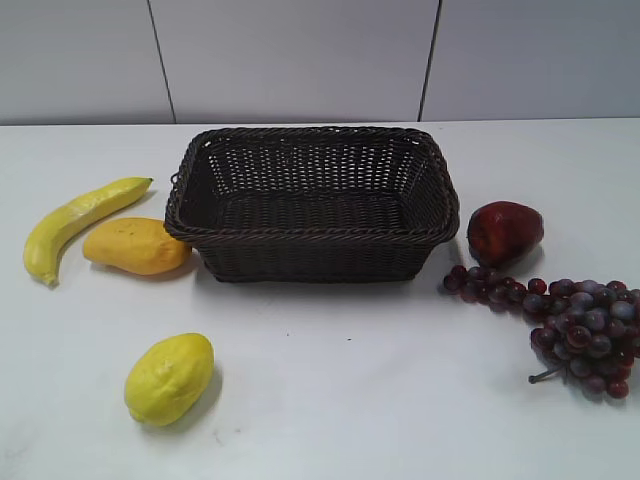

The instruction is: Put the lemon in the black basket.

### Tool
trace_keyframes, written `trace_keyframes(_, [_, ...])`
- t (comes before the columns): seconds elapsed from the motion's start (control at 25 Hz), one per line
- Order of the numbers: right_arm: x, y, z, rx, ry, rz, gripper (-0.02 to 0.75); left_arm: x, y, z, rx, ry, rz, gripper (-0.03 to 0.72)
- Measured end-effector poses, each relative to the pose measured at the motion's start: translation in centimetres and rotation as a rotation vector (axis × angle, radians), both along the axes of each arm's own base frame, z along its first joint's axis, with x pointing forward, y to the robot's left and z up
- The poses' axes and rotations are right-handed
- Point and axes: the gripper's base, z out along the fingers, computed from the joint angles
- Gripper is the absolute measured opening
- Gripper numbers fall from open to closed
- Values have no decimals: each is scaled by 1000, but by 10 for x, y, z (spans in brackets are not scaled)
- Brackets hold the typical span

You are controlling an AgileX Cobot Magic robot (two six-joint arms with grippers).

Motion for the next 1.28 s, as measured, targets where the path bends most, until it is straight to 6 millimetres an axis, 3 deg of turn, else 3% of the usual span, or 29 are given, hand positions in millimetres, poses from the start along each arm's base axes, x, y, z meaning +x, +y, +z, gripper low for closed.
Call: trace_keyframes(1.28, [0,0,0,6,0,-3,594,0,0,0,0,0,0,563])
